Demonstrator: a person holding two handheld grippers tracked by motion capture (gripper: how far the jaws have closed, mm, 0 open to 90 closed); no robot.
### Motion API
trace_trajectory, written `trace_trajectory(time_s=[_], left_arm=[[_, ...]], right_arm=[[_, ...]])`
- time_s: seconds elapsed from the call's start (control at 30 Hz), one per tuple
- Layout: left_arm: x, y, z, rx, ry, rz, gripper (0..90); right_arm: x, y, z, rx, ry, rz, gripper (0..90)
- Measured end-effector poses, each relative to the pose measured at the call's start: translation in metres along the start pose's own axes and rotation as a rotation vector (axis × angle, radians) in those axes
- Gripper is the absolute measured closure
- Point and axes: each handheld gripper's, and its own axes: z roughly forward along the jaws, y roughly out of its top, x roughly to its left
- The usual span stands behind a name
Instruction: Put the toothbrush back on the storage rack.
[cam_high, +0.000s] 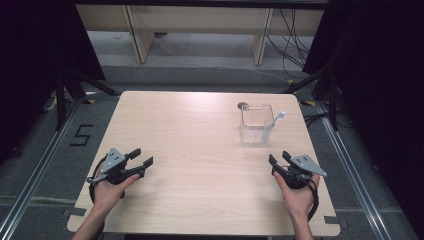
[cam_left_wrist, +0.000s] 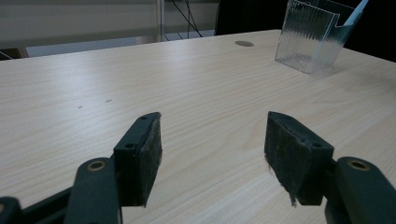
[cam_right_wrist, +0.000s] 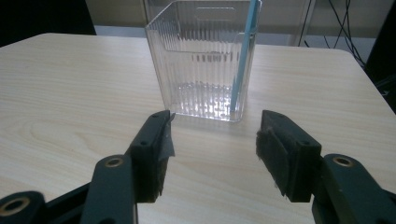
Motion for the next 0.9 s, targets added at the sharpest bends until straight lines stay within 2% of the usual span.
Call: trace_trajectory(time_s=[0.03,0.07,0.1,0.13,0.23,0.27,0.3,0.33,0.37,0.4,0.47,0.5,0.53,0.57,0.6,0.63,0.67,0.7,0.73,0.83,0.87,0.9], left_arm=[[0.000,0.000,0.000,0.000,0.000,0.000,36.2],[0.000,0.000,0.000,-0.003,-0.001,-0.001,36.2],[0.000,-0.001,0.000,-0.001,0.000,0.000,36.2],[0.001,-0.001,0.000,-0.001,0.000,0.001,36.2],[0.001,-0.001,-0.001,0.002,0.004,0.000,36.2],[0.001,-0.001,-0.001,0.000,0.005,-0.004,36.2],[0.002,-0.001,-0.001,0.000,0.006,-0.004,36.2],[0.002,-0.002,-0.001,0.001,0.007,-0.003,36.2],[0.002,-0.002,-0.001,0.002,0.008,-0.003,36.2],[0.002,-0.002,-0.001,0.002,0.008,-0.003,36.2],[0.002,-0.002,-0.001,0.004,0.010,-0.005,36.2],[0.003,-0.002,-0.001,0.004,0.010,-0.004,36.2],[0.003,-0.003,-0.001,0.005,0.011,-0.003,36.2],[0.003,-0.003,-0.001,0.003,0.010,-0.004,36.2],[0.003,-0.003,-0.002,0.004,0.011,-0.005,36.2],[0.003,-0.003,-0.002,0.003,0.011,-0.006,36.1],[0.003,-0.003,-0.002,0.003,0.013,-0.006,36.1],[0.004,-0.004,-0.001,0.002,0.013,-0.007,36.1],[0.004,-0.004,-0.001,0.002,0.013,-0.008,36.1],[0.004,-0.004,-0.002,0.006,0.015,-0.011,36.1],[0.004,-0.004,-0.002,0.005,0.016,-0.013,36.1],[0.005,-0.005,-0.002,0.004,0.016,-0.013,36.1]], right_arm=[[0.001,-0.002,-0.002,-0.007,0.002,0.002,44.9],[0.002,-0.002,-0.004,0.017,0.014,0.014,44.7],[0.002,-0.004,-0.005,0.004,0.008,0.008,44.6],[0.003,-0.004,-0.008,0.018,0.000,0.009,44.6],[0.004,-0.010,-0.011,0.004,0.021,0.019,44.3],[0.005,-0.011,-0.014,0.020,0.008,0.023,44.2],[0.005,-0.013,-0.015,0.013,0.024,0.023,44.0],[0.005,-0.015,-0.017,0.017,0.011,0.024,43.8],[0.006,-0.016,-0.018,0.018,0.019,0.033,43.8],[0.003,-0.018,-0.019,0.015,0.017,0.013,43.6],[0.005,-0.020,-0.023,0.030,0.003,0.041,43.5],[0.003,-0.021,-0.024,0.023,0.006,0.010,43.4],[0.004,-0.022,-0.026,0.031,0.011,0.029,43.3],[0.003,-0.023,-0.027,0.012,0.015,0.029,43.1],[0.002,-0.024,-0.028,0.017,0.033,0.026,43.0],[0.004,-0.025,-0.031,0.019,0.006,0.040,43.0],[0.005,-0.025,-0.033,0.025,0.006,0.058,42.9],[0.003,-0.027,-0.032,0.004,0.030,0.030,42.8],[0.006,-0.028,-0.036,0.033,0.005,0.060,42.7],[0.003,-0.032,-0.037,0.015,0.006,0.020,42.4],[0.003,-0.033,-0.038,0.020,0.010,0.023,42.3],[0.003,-0.035,-0.038,0.017,0.013,0.046,42.2]])
